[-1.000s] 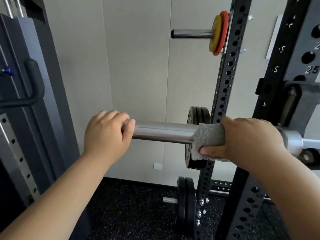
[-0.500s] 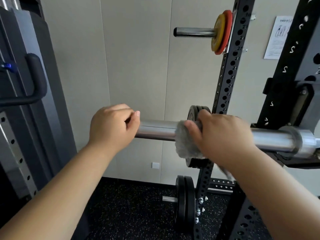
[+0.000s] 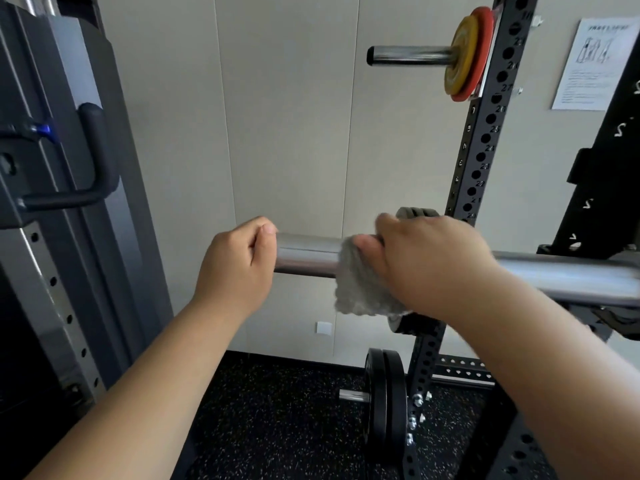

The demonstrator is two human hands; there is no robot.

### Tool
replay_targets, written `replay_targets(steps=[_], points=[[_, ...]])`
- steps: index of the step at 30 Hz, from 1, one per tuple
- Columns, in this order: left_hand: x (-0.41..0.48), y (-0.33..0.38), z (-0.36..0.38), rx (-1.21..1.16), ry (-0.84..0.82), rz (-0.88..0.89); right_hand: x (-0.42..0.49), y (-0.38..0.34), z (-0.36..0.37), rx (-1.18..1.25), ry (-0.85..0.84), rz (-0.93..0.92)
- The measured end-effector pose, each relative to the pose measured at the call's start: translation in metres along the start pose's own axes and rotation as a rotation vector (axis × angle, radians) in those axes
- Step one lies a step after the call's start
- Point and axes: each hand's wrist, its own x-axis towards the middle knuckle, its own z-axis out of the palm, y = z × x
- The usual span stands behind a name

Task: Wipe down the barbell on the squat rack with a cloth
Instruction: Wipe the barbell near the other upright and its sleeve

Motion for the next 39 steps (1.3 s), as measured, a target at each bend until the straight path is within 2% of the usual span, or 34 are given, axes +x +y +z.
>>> replay_targets(steps=[3, 6, 11, 15, 18, 21, 26, 29, 31, 33, 35, 37, 39], points=[[-0.004, -0.003, 0.002, -0.05, 0.001, 0.032, 0.025, -0.031, 0.013, 0.043, 0.049, 0.012], [-0.006, -0.007, 0.0, -0.058, -0.027, 0.046, 0.02, -0.041, 0.02, -0.005, 0.134, -0.084], [-0.008, -0.004, -0.002, -0.06, -0.05, 0.035, 0.017, -0.019, 0.012, -0.005, 0.096, 0.095], [-0.007, -0.007, -0.007, -0.101, -0.148, 0.003, 0.048, -0.056, 0.009, 0.028, 0.19, -0.087], [-0.01, -0.017, -0.015, -0.201, -0.23, -0.002, 0.056, -0.084, 0.023, 0.079, 0.141, -0.123], [-0.014, -0.029, -0.019, -0.295, -0.248, -0.077, 0.04, -0.072, 0.021, 0.031, 0.142, -0.178], [-0.02, -0.03, -0.024, -0.327, -0.26, -0.127, 0.035, -0.048, 0.007, 0.055, 0.026, 0.016], [-0.016, -0.025, -0.024, -0.386, -0.241, -0.153, 0.062, -0.071, 0.009, 0.108, -0.034, 0.023], [-0.015, -0.025, -0.024, -0.473, -0.241, -0.198, 0.071, -0.093, 0.017, 0.138, 0.024, -0.044], [-0.016, -0.028, -0.025, -0.53, -0.251, -0.234, 0.067, -0.1, 0.031, 0.055, 0.187, -0.145], [-0.015, -0.028, -0.028, -0.534, -0.246, -0.232, 0.051, -0.09, 0.032, 0.011, 0.262, -0.22], [-0.013, -0.026, -0.031, -0.533, -0.229, -0.219, 0.039, -0.07, 0.024, 0.063, 0.197, -0.169], [-0.011, -0.025, -0.031, -0.515, -0.223, -0.203, 0.041, -0.053, 0.004, 0.129, -0.037, -0.007]])
